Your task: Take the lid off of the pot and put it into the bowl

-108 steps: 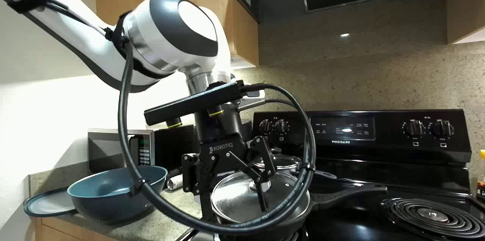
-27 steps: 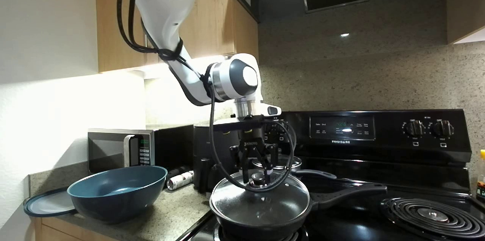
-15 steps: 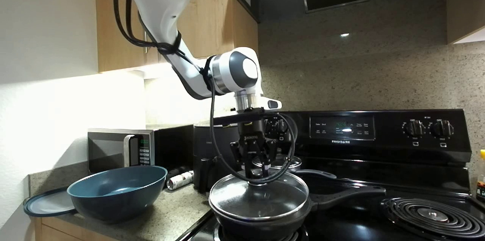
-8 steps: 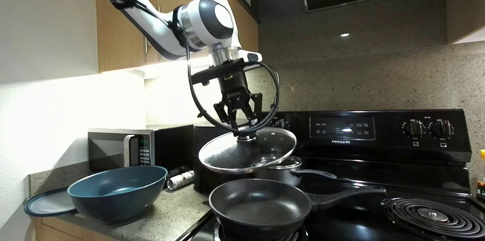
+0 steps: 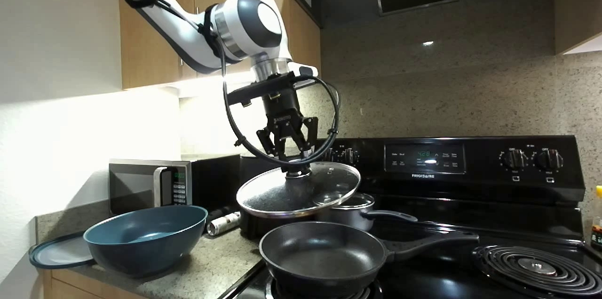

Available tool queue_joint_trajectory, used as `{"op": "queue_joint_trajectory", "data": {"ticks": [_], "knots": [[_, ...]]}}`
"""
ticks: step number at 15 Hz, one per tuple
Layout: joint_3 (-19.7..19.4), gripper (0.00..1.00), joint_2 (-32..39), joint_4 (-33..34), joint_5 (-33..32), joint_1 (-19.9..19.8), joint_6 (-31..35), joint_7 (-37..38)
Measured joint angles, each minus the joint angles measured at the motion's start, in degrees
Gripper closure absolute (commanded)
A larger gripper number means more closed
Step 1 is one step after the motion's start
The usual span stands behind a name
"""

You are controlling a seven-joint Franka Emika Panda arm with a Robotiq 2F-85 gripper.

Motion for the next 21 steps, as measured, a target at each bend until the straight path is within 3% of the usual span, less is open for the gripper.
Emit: {"op": "queue_joint_trajectory", "data": {"ticks": [7,10,11,15,16,21], "knots": [[12.37,0.75,9.53,6.77,-11.56,7.26,-1.87,2.97],[15.71,0.75,14.17,10.52,-17.35,11.14,-3.72,3.17],[16.18,0.5,15.41,11.53,-19.13,12.23,-3.77,3.17],[15.89,0.5,17.25,13.43,-21.24,13.3,-3.77,2.78],[15.71,0.75,17.25,13.47,-21.31,13.29,-3.77,2.72],[15.7,0.75,19.08,13.64,-21.25,14.22,-3.29,2.48]]}}
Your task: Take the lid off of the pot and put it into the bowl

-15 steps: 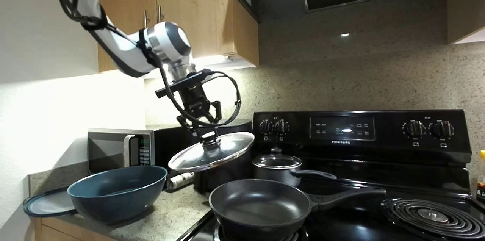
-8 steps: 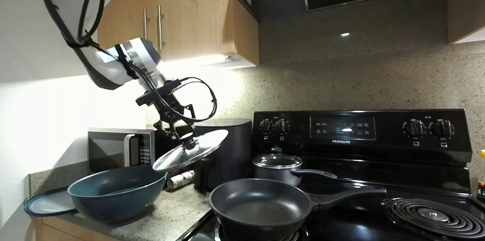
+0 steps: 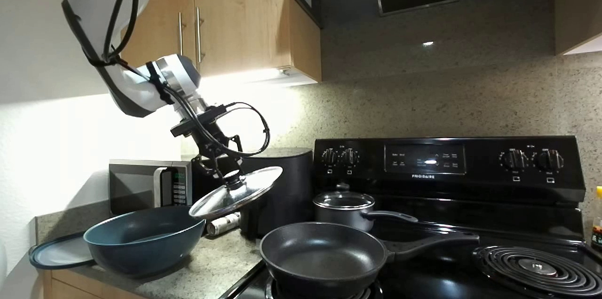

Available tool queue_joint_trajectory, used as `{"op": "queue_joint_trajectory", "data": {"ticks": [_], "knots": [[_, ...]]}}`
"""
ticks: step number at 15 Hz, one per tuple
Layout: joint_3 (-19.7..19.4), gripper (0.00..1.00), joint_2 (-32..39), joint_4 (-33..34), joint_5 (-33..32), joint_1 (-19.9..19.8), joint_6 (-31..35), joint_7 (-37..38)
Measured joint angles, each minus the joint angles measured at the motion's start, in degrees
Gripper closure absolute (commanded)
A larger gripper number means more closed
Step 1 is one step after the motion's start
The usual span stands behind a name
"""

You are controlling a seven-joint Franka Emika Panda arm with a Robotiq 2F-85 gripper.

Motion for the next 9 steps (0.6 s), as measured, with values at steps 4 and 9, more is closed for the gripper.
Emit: {"op": "queue_joint_trajectory", "data": {"ticks": [4,9], "knots": [[1.91,0.75,4.94,5.07,-2.33,4.39,-0.84,-2.73],[3.47,0.75,12.08,14.84,-4.14,9.86,-4.67,-9.17]]}}
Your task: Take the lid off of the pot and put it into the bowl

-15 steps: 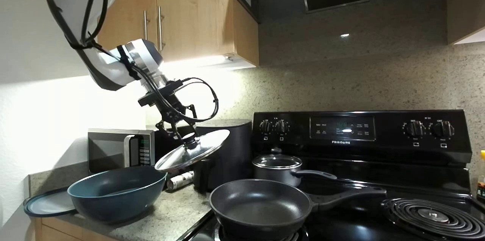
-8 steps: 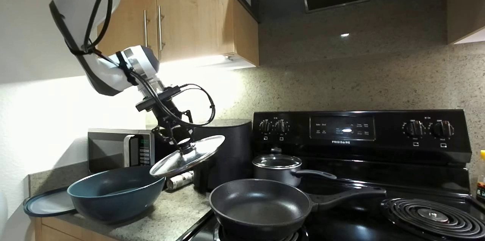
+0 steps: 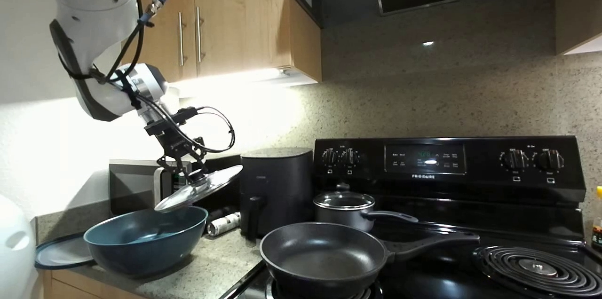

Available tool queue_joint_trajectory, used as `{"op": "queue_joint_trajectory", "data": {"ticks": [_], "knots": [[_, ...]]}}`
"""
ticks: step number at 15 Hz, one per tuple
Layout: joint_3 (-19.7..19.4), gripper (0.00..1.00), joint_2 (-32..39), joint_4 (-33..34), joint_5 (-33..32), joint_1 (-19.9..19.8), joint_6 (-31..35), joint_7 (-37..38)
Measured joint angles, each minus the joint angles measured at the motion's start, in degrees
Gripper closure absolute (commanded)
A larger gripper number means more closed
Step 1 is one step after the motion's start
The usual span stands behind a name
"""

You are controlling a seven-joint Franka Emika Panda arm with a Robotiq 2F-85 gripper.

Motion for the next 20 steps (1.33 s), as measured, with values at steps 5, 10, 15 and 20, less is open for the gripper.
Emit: {"op": "queue_joint_trajectory", "data": {"ticks": [5,10,15,20], "knots": [[1.04,0.75,6.28,5.73,0.25,2.63,-3.51,-9.71],[1.95,0.75,9.12,9.62,2.7,3.58,-7.72,-16.83],[3.3,0.75,9.82,11.98,9.01,3.59,-8.77,-25.07],[4.2,0.75,9.81,13.27,12.89,3.5,-8.57,-30.35]]}}
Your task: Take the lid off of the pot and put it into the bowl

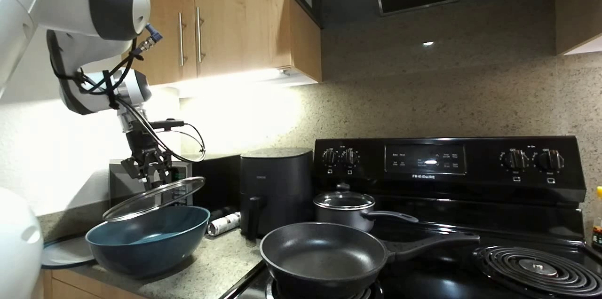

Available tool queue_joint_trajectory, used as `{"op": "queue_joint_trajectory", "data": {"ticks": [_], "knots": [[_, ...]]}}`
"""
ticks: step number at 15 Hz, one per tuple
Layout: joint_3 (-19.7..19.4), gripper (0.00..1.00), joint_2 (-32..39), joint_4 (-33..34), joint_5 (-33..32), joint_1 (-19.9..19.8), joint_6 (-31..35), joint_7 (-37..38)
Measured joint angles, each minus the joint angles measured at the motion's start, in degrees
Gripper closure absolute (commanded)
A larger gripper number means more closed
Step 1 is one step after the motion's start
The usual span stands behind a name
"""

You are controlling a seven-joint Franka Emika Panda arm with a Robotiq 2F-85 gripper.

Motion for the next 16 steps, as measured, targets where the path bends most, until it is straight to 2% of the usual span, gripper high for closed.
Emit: {"op": "queue_joint_trajectory", "data": {"ticks": [10,11,12,16], "knots": [[-0.46,0.75,6.39,-0.02,2.75,-0.07,0.17,-0.06],[-0.52,0.25,6.96,0.05,2.83,-0.07,0.21,-0.06],[-0.65,0.23,7.42,0.05,2.83,-0.05,0.25,-0.06],[-0.89,0.01,7.82,0.74,2.83,-0.05,0.24,-0.06]]}}
